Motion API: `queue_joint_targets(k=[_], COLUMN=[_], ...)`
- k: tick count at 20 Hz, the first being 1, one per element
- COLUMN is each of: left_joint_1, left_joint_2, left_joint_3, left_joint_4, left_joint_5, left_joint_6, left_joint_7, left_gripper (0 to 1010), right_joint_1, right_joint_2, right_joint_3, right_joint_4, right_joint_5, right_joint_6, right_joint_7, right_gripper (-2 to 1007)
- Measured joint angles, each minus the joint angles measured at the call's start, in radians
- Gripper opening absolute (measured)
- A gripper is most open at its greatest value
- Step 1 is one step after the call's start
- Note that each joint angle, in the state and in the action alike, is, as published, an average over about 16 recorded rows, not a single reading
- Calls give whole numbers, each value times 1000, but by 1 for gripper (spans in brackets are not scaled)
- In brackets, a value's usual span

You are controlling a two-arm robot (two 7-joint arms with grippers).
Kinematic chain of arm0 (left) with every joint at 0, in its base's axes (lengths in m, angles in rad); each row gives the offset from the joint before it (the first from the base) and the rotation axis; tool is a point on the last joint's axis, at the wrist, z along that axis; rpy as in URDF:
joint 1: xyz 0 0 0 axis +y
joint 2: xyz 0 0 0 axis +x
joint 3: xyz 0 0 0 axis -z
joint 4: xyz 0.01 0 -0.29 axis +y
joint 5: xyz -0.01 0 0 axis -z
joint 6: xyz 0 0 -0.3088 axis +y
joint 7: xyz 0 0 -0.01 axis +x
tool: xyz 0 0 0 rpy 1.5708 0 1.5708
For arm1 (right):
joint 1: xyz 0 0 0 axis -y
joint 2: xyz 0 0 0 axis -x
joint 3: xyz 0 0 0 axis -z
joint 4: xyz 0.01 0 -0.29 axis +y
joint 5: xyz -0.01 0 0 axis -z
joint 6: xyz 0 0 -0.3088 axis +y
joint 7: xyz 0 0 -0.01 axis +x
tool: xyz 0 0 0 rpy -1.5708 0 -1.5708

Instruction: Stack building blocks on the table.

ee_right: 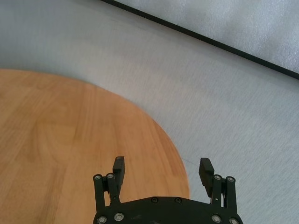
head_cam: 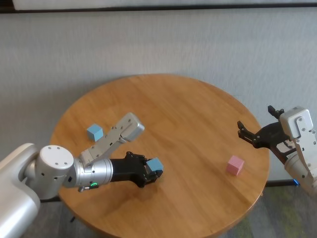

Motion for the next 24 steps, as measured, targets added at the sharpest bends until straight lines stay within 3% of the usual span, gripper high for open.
queue_joint_targets(k=[12, 24], left_joint_1=[-37, -46], left_joint_2=[-35, -40], left_joint_3=[22, 29], left_joint_4=[81, 91], left_joint_5=[10, 26], left_joint_6=[-22, -22], left_joint_7=[5, 11], left_gripper=[396, 399], right_joint_1=[0, 0], right_joint_2=[0, 0], right_joint_3=[0, 0], right_joint_4=[0, 0], right_joint_5=[0, 0], right_joint_6=[0, 0], right_joint_7=[0, 0], right_gripper=[1005, 1005])
